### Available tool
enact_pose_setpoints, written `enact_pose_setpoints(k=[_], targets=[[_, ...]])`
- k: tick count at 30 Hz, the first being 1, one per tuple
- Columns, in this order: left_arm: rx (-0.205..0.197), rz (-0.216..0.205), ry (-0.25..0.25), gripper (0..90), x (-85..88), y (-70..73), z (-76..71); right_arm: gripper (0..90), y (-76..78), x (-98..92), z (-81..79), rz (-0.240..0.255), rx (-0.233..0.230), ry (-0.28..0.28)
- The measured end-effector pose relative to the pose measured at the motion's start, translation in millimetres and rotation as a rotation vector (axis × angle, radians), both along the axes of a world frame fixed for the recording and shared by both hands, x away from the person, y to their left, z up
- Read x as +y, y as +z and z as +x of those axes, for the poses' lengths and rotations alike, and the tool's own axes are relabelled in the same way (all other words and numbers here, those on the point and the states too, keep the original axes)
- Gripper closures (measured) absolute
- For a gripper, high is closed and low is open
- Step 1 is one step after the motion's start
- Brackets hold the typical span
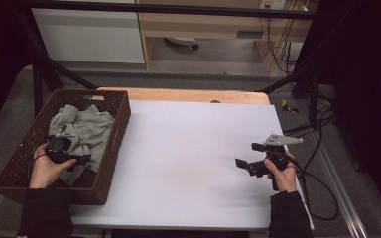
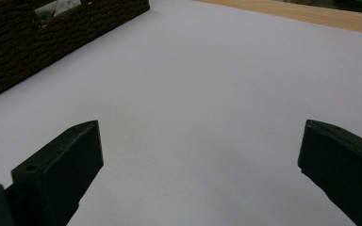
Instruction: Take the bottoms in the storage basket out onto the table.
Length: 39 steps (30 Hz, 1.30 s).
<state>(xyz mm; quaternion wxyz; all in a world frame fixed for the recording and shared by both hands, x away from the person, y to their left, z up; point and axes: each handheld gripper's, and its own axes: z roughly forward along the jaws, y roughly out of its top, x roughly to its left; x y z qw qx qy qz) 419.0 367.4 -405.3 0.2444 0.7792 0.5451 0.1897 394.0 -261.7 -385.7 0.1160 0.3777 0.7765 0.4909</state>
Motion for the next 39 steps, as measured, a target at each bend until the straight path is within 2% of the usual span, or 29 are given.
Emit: enact_pose_setpoints(k=[3, 6, 9, 13, 16, 20, 21, 22, 27, 31, 35, 39], targets=[[0.016, 0.009, -0.009, 27.8, -0.6, -1.9, 0.3, 1.1, 0.4, -0.5, -0.2, -0.001, 0.001, 0.000], [0.038, 0.020, 0.003, 35.0, -1.3, -3.1, 0.0, 1.1, 0.4, -0.6, -0.1, -0.001, 0.000, 0.000], [0.040, 0.045, -0.001, 41.9, -1.8, -3.7, -0.3, 1.1, 0.3, -0.5, -0.1, -0.001, 0.000, 0.000], [0.036, 0.083, -0.034, 47.7, -3.6, -5.1, -0.4, 1.1, 0.5, -0.5, -0.3, 0.001, 0.001, -0.002], [0.058, 0.076, -0.024, 52.2, -4.2, -5.0, -0.4, 1.1, 0.6, -0.6, -0.4, 0.001, 0.001, -0.002], [0.070, 0.083, -0.044, 63.6, -4.6, -5.0, -0.8, 1.1, 0.3, -0.5, -0.2, -0.002, 0.000, -0.001], [0.072, 0.082, -0.048, 68.7, -4.7, -4.9, -0.9, 1.1, 0.2, -0.4, -0.1, -0.003, 0.000, -0.002], [0.075, 0.081, -0.052, 68.7, -4.8, -4.7, -1.0, 1.1, 0.2, -0.4, -0.1, -0.003, 0.000, -0.002], [0.082, 0.073, -0.061, 82.4, -3.1, -3.1, -2.5, 1.1, 0.5, -0.6, -0.3, 0.000, 0.001, -0.003], [0.089, 0.065, -0.049, 85.8, -1.4, -0.2, -3.9, 1.1, 0.2, -0.6, -0.2, -0.001, 0.000, -0.002], [0.091, 0.083, -0.037, 86.7, 1.6, 6.0, -5.5, 1.1, 0.5, -1.0, -0.2, 0.002, 0.001, -0.004], [0.069, 0.048, -0.020, 86.8, 8.1, 9.8, -7.2, 1.2, 0.3, -1.6, -0.1, 0.003, 0.001, -0.006]])
